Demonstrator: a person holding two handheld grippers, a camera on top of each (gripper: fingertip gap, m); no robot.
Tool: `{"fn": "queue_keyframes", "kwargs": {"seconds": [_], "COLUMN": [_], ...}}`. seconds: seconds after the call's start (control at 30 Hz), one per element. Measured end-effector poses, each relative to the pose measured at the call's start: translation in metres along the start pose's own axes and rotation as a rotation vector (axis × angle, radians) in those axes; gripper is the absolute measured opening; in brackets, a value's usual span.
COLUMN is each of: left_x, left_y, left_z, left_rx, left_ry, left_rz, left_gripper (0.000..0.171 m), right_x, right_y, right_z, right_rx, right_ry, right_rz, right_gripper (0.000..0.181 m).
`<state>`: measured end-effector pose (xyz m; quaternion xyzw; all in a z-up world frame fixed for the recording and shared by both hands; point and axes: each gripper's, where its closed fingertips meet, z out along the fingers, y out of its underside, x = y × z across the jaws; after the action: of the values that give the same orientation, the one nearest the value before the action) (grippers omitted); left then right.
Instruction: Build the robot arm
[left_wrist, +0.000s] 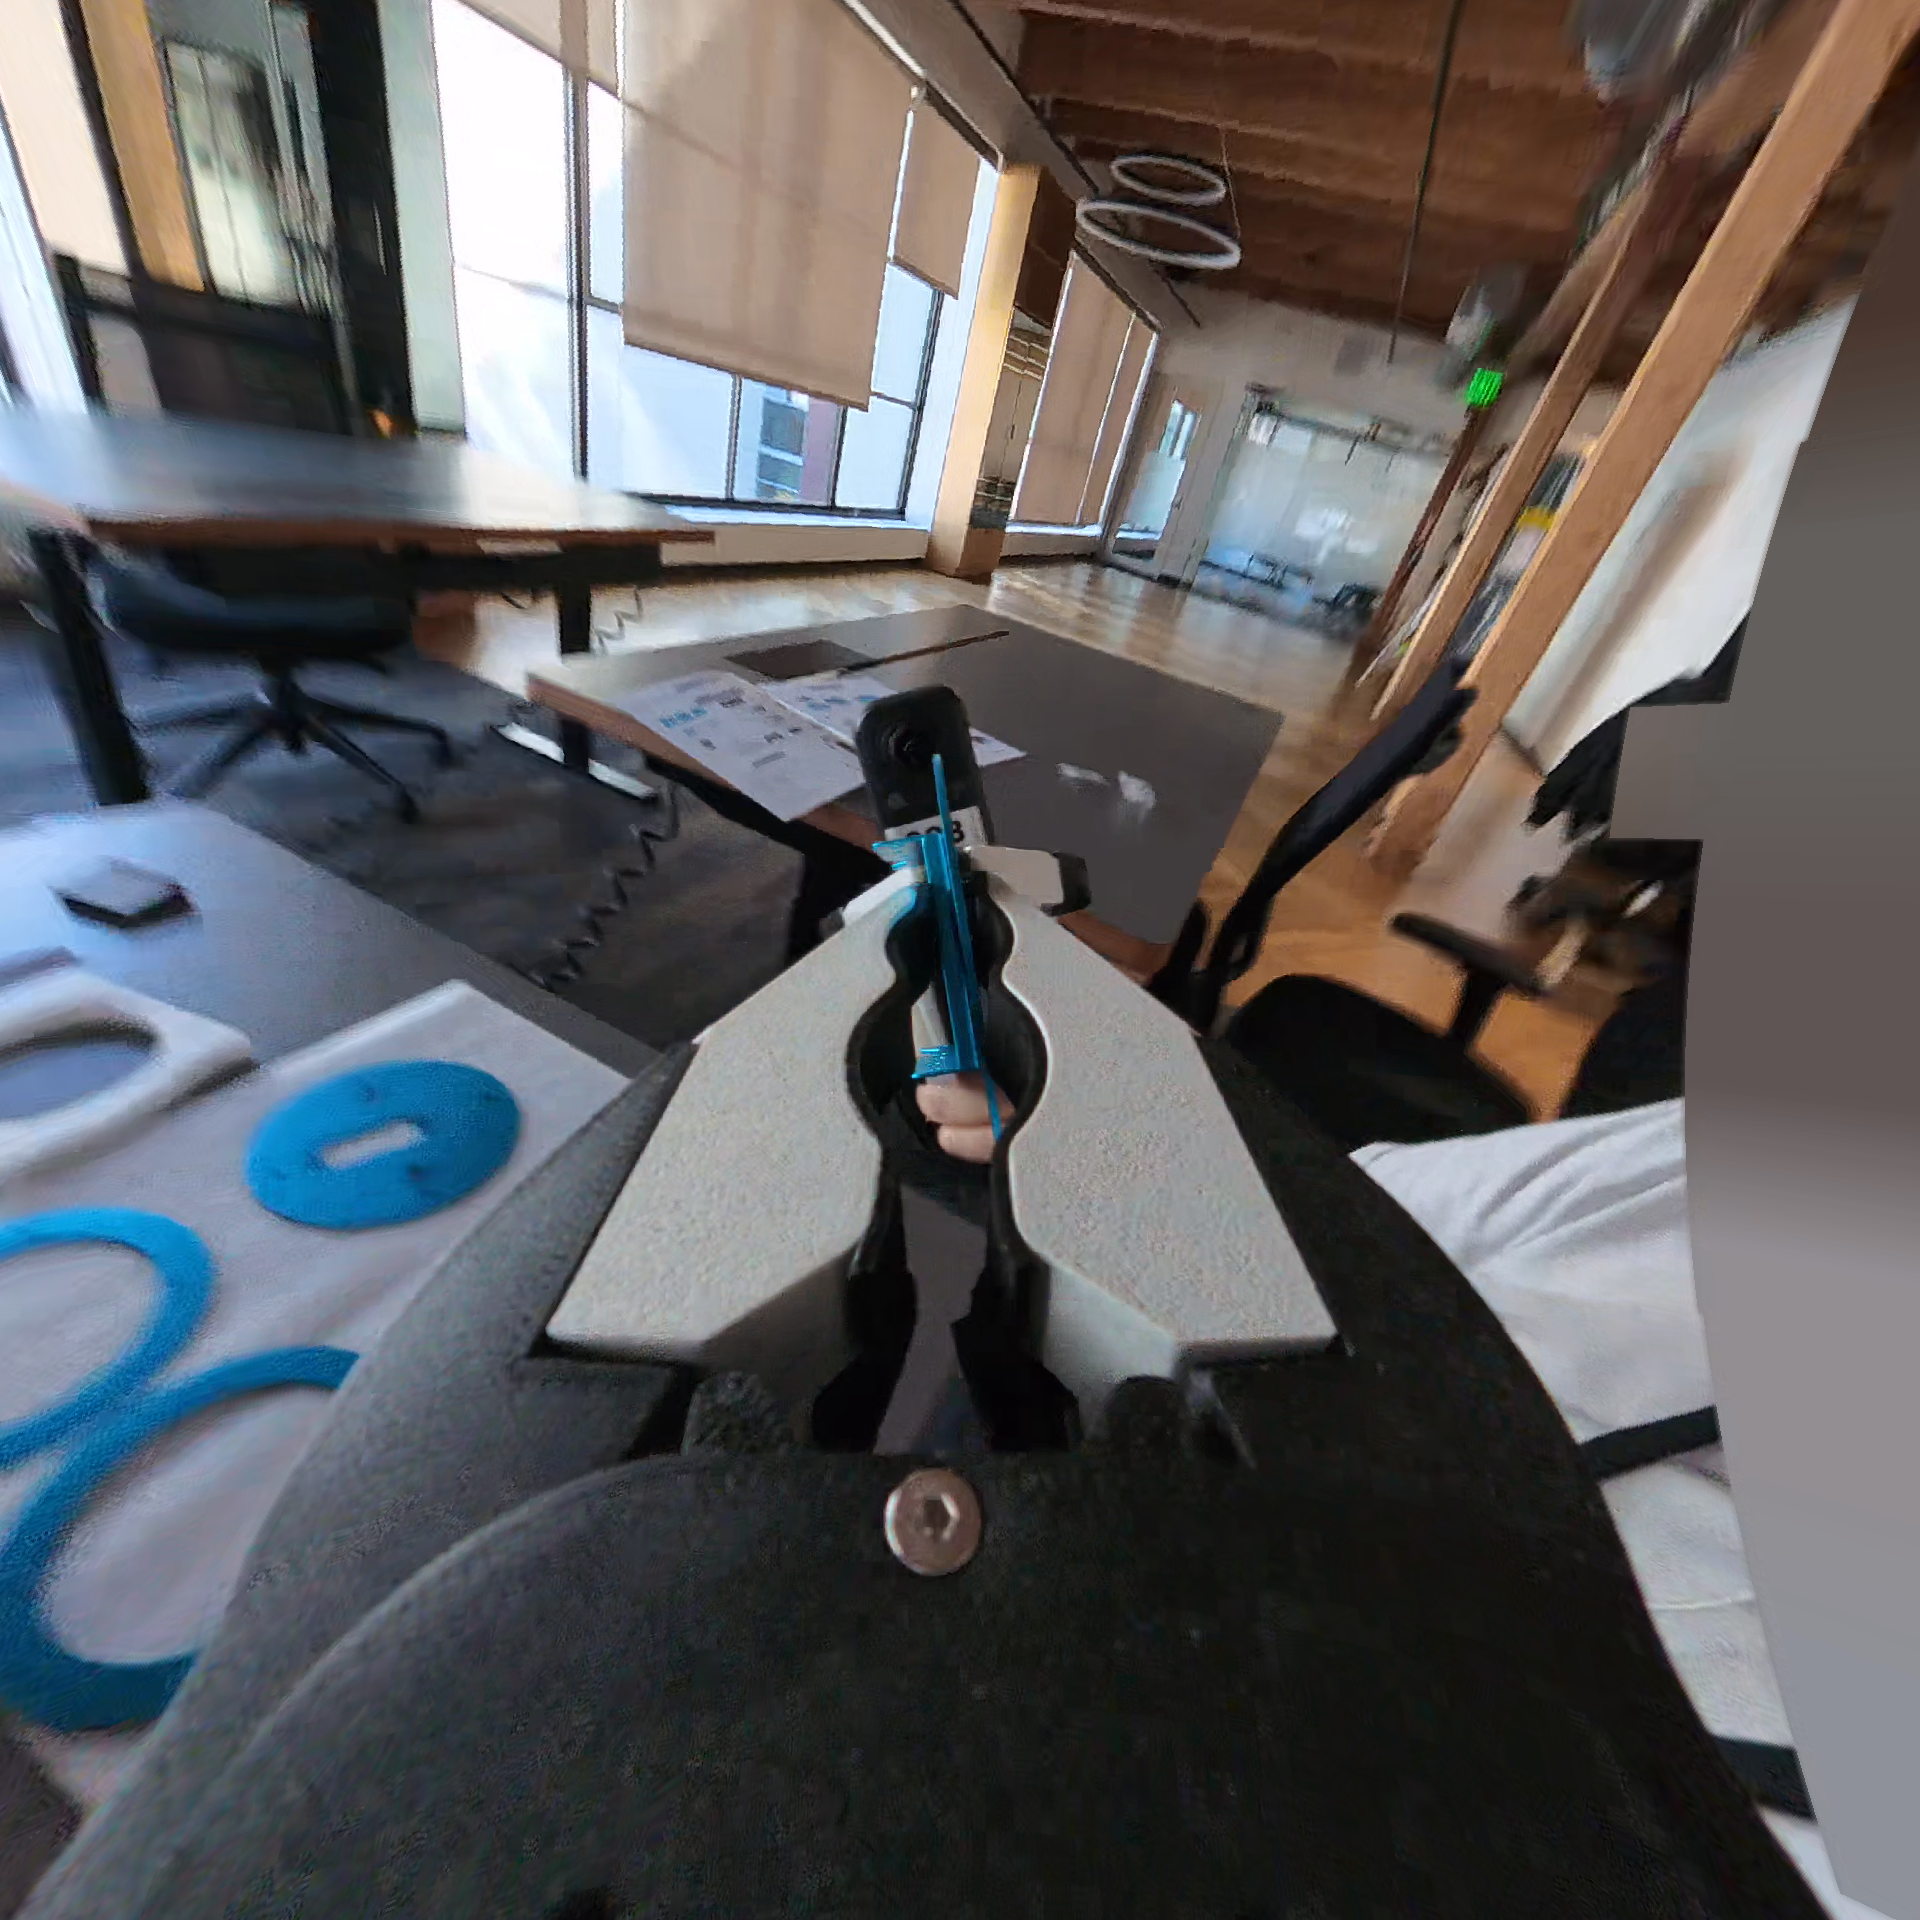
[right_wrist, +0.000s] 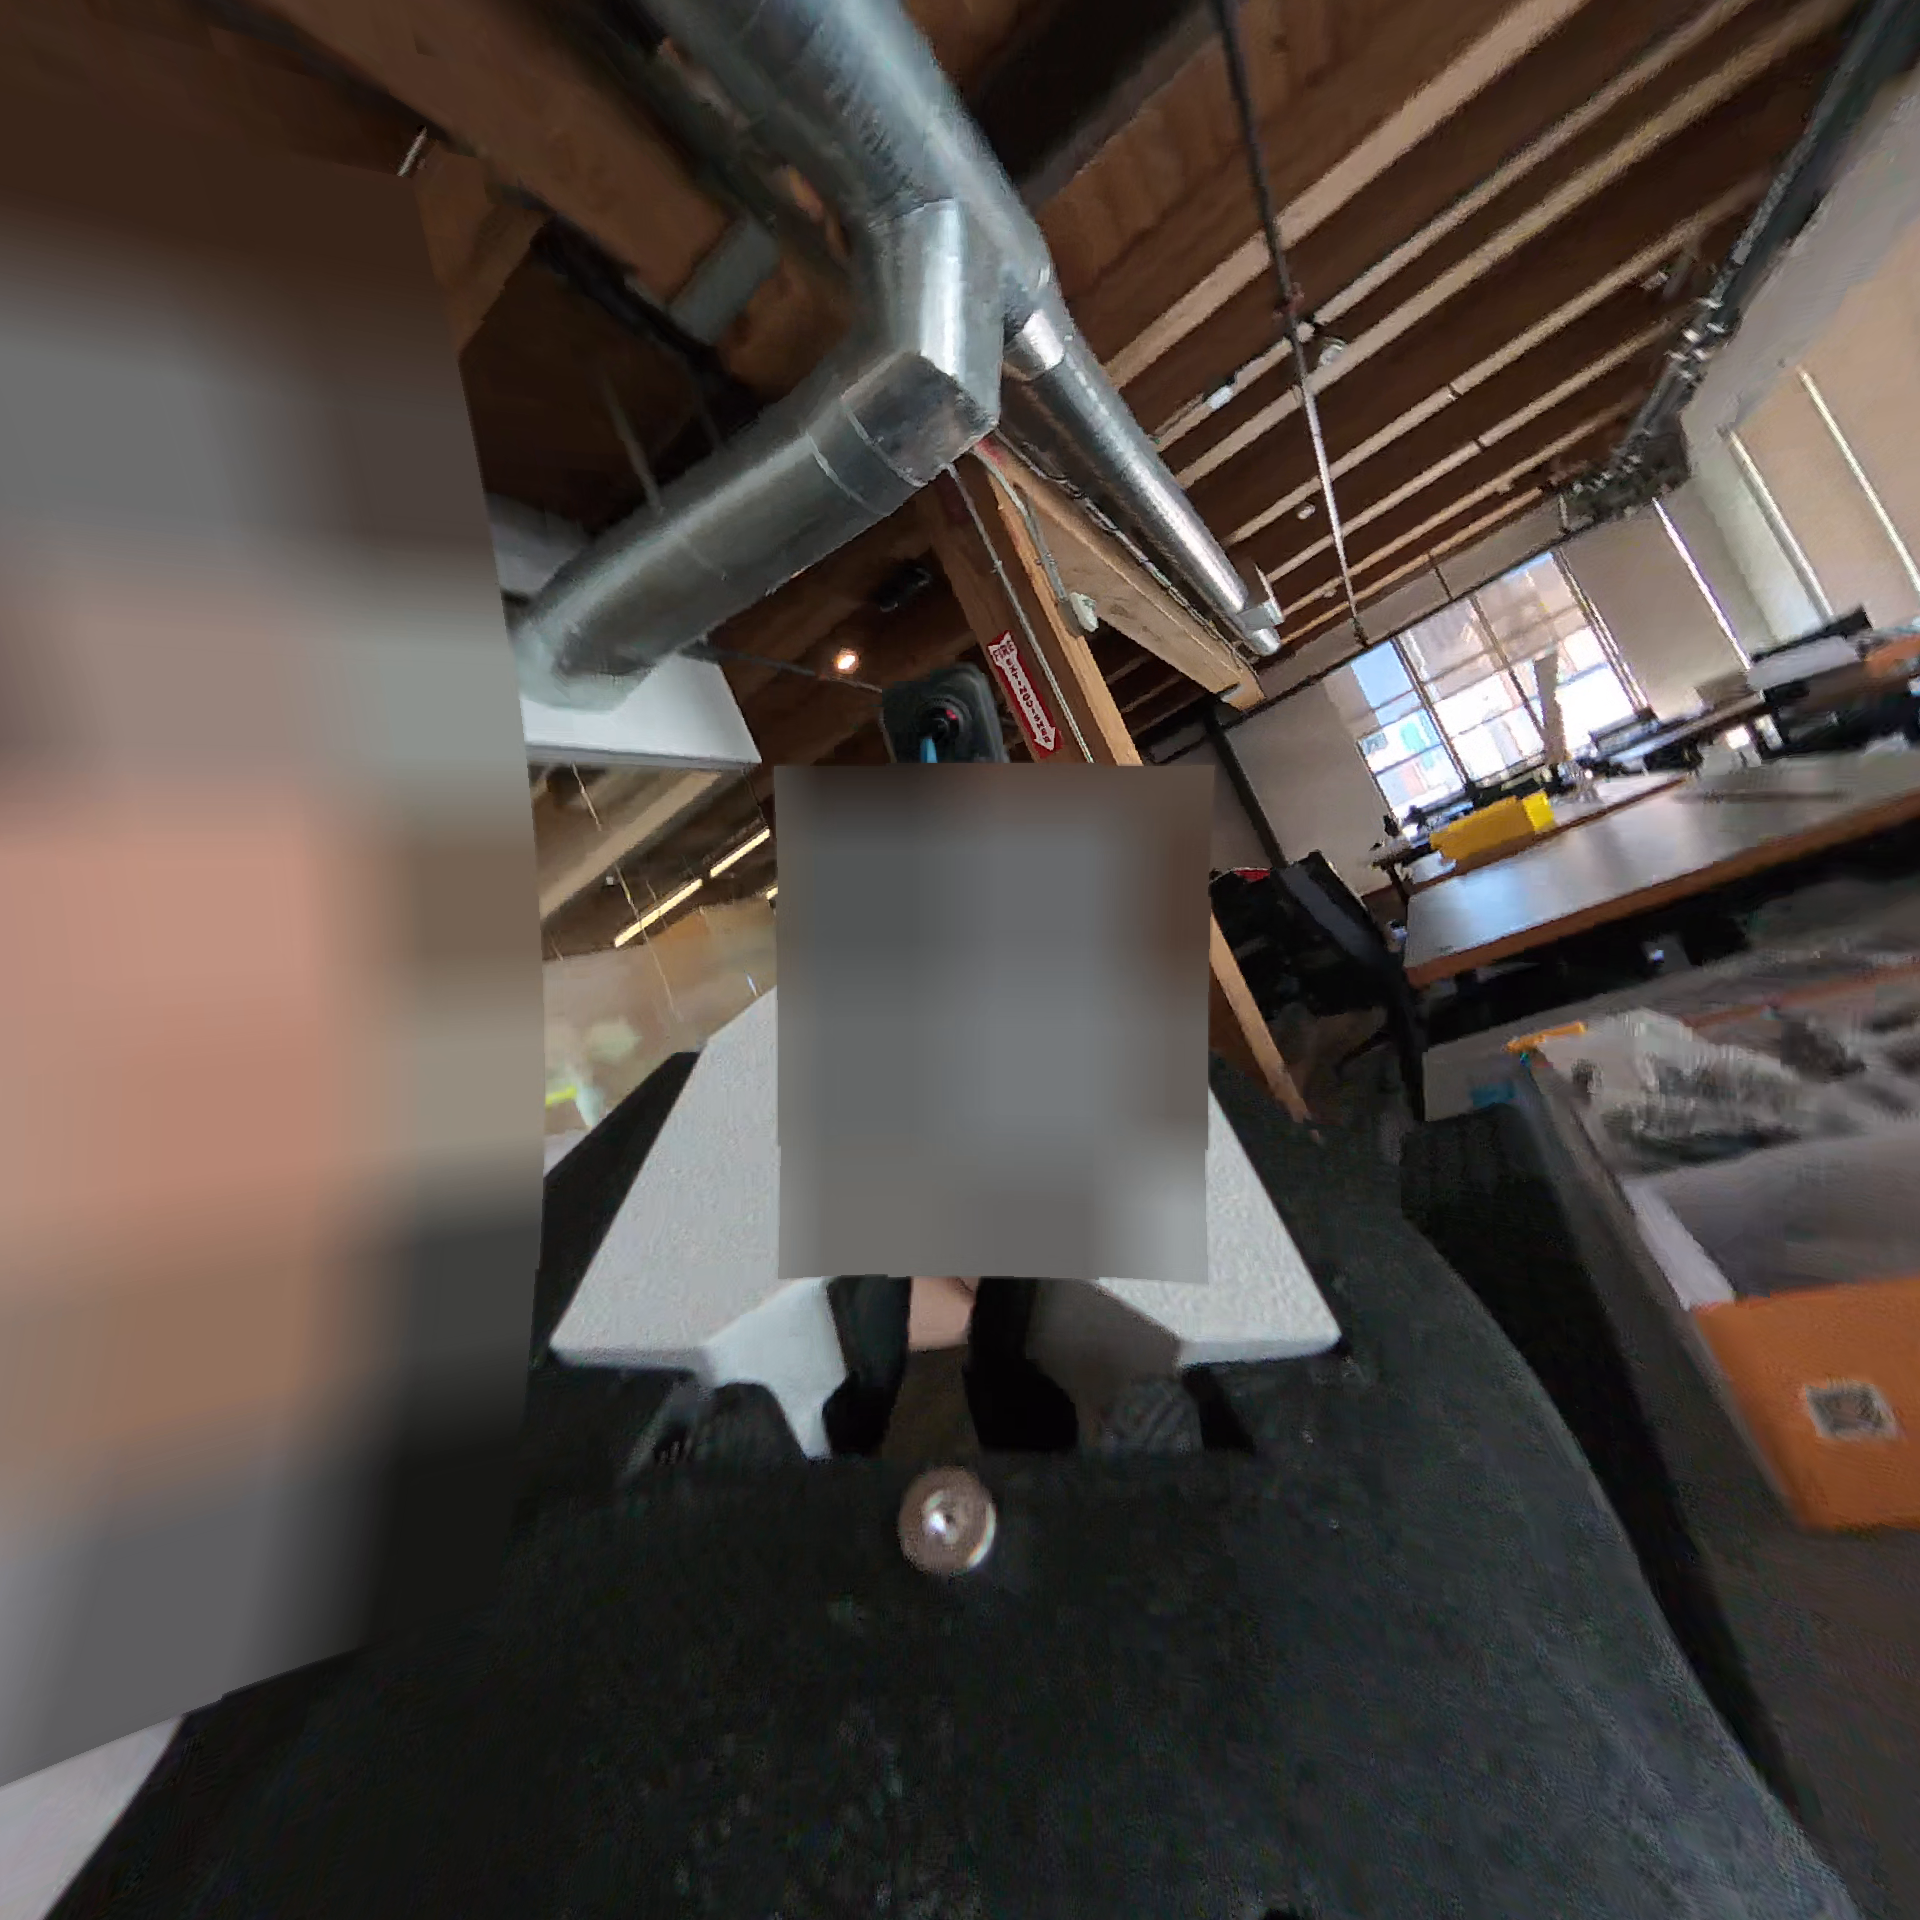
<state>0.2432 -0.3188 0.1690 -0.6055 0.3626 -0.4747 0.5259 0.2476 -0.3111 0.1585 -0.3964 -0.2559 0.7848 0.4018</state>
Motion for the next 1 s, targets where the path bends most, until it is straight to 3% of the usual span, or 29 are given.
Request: {"fn": "queue_keyframes", "kwargs": {"seconds": [0.1,0.2,0.37,0.63,1.0], "left_x": [-0.021,-0.038,-0.053,-0.07,-0.091], "left_y": [0.026,0.052,0.086,0.146,0.213], "left_z": [0.004,0.009,0.019,0.035,0.045], "left_rx": [0.02,0.044,0.059,0.025,-0.028], "left_ry": [0.062,0.088,0.098,0.042,0.029], "left_rz": [-0.334,-0.496,-0.587,-0.589,-0.888], "left_gripper": [0.006,0.007,0.008,0.008,0.004], "right_x": [0.028,0.049,0.071,0.097,0.128], "right_y": [0.015,0.03,0.046,0.074,0.113], "right_z": [-0.019,-0.038,-0.066,-0.111,-0.155], "right_rx": [0.047,0.08,0.114,0.119,0.11], "right_ry": [0.096,0.181,0.278,0.44,0.593], "right_rz": [0.2,0.336,0.471,0.586,0.628], "right_gripper": [0.003,0.003,0.003,0.003,0.002]}}
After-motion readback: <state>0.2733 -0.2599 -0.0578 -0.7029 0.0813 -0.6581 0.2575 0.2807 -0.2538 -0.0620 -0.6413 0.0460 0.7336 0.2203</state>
